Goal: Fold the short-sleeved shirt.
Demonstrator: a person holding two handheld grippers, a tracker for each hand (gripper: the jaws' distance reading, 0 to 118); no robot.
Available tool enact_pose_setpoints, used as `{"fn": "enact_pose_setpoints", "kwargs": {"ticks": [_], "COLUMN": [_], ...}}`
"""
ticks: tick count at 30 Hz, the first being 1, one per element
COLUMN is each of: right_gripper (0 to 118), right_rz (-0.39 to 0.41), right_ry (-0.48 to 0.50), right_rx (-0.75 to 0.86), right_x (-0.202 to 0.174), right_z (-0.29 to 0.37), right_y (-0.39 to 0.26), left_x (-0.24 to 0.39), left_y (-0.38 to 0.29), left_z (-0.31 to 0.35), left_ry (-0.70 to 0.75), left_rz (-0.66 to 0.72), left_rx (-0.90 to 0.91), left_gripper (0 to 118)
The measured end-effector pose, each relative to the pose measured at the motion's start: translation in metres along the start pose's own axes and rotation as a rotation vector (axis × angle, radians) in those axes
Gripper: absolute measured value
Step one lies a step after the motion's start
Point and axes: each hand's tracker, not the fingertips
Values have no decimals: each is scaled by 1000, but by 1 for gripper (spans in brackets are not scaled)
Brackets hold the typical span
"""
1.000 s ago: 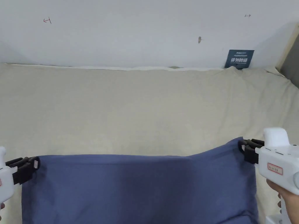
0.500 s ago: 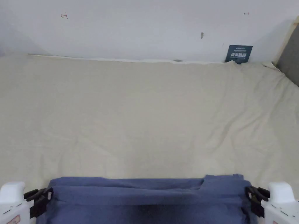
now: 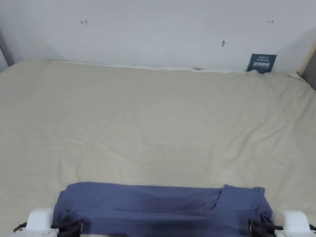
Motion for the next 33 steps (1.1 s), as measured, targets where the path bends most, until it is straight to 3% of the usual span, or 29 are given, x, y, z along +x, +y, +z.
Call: {"fn": "enact_pose_setpoints", "kwargs": {"ticks": [2, 5, 9, 11, 12, 13, 14, 15, 16, 18, 19, 20, 22, 24, 25, 26, 27, 28, 33], "right_gripper": [117, 117, 117, 116, 115, 109, 92, 44, 0, 0, 0, 0, 0, 0, 0, 0, 0, 0, 0], "right_rz": [-36, -66, -70, -55, -44, -25, -17, -10, -10, -19, -31, -39, -26, -33, -43, -51, -53, -55, -80], "right_ry": [-33, -15, 38, 69, 74, 81, 94, 114, 114, 124, 216, 226, 175, 178, 184, 188, 192, 192, 238], "right_rx": [112, 349, 582, 620, 640, 650, 643, 630, 623, 617, 597, 585, 588, 567, 557, 552, 546, 536, 511], "right_x": [-14, -37, -74, -91, -99, -105, -111, -116, -121, -125, -124, -126, -129, -129, -128, -128, -127, -127, -133], "right_z": [37, 93, 150, 162, 168, 171, 172, 173, 172, 171, 171, 171, 169, 168, 167, 164, 163, 161, 145], "right_y": [17, 42, 67, 72, 74, 74, 76, 78, 78, 76, 77, 76, 71, 70, 69, 68, 66, 66, 67], "left_x": [18, -5, 32, 43, 63, 72, 79, 85, 84, 84, 83, 76, 64, 45, 36, 28, 21, 4, -34], "left_y": [1, 32, 59, 59, 70, 70, 67, 65, 70, 61, 56, 66, 62, 65, 65, 64, 61, 61, 45], "left_z": [24, 52, 115, 128, 148, 154, 156, 158, 155, 152, 149, 149, 138, 123, 113, 102, 89, 65, -21], "left_ry": [39, 46, 25, -2, -13, -19, -22, -26, -38, -99, -87, -68, -32, 0, 27, 33, 49, 52, 158], "left_rz": [-56, -51, -28, -28, -44, -48, -50, -52, -52, -18, 0, 14, 35, 67, 70, 74, 65, 66, 51], "left_rx": [73, 245, 460, 517, 543, 555, 559, 566, 543, 513, 500, 478, 431, 400, 375, 324, 268, 224, 52], "left_gripper": [116, 116, 115, 111, 102, 83, 49, 3, 3, 3, 3, 3, 3, 7, 28, 67, 113, 118, 118]}}
